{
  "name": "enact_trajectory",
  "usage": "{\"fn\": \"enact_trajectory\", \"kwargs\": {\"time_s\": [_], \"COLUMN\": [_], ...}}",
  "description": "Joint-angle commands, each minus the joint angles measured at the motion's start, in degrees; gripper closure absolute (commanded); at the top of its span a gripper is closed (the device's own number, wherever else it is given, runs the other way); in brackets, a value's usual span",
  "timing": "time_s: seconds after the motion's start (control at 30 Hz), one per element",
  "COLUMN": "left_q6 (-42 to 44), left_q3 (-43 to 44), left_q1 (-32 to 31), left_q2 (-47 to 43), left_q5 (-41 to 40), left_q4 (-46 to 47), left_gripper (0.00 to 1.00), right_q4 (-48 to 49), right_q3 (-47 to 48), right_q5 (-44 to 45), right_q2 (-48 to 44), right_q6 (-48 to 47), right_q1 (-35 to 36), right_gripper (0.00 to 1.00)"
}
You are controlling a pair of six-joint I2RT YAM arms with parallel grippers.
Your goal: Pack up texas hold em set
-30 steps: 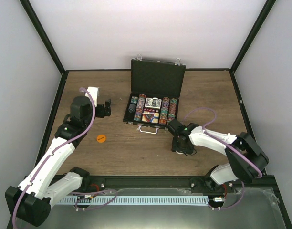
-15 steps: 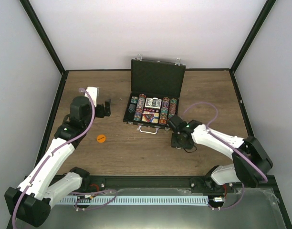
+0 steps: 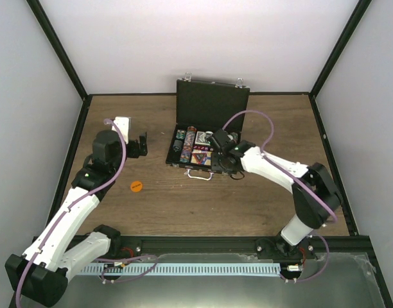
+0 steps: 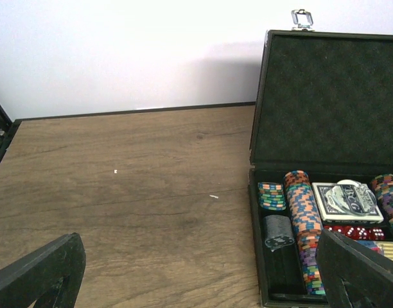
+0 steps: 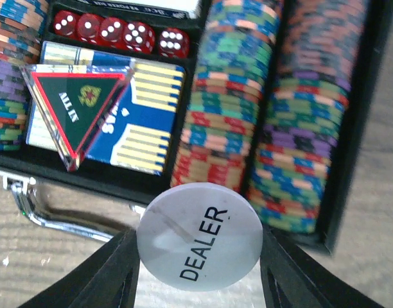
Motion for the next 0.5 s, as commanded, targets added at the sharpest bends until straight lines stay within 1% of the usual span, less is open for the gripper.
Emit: {"fn": "enact_trajectory", "kwargs": {"time_s": [0.0, 0.1, 0.2, 0.47], "left_q6": [-0.35, -0.36, -0.39, -0.08], "left_q3": [-0.81, -0.70, -0.70, -0.70], "left_q1": [0.24, 0.23, 0.19, 0.16], "left_q2": [-0.52, -0.23, -0.12, -0.19], "left_q5": [-0.67, -0.43, -0.45, -1.80], "left_q4": [1.55, 1.51, 1.45, 1.46], "left_gripper": [0.00, 0.00, 0.00, 0.00], "right_q4": [5.17, 6.35, 6.04, 7.21], "right_q3": [4.78, 7.25, 9.07, 10.74], "right_q5": [-0.29, -1.81, -1.55, -0.24], "right_q2": [4.69, 8.06, 10.98, 14.27], "right_q6": [-2.94, -3.95, -4.70, -5.83], "right_q1": [0.14, 0.19, 0.18, 0.18], "right_gripper": [0.50, 0.50, 0.50, 0.50]}}
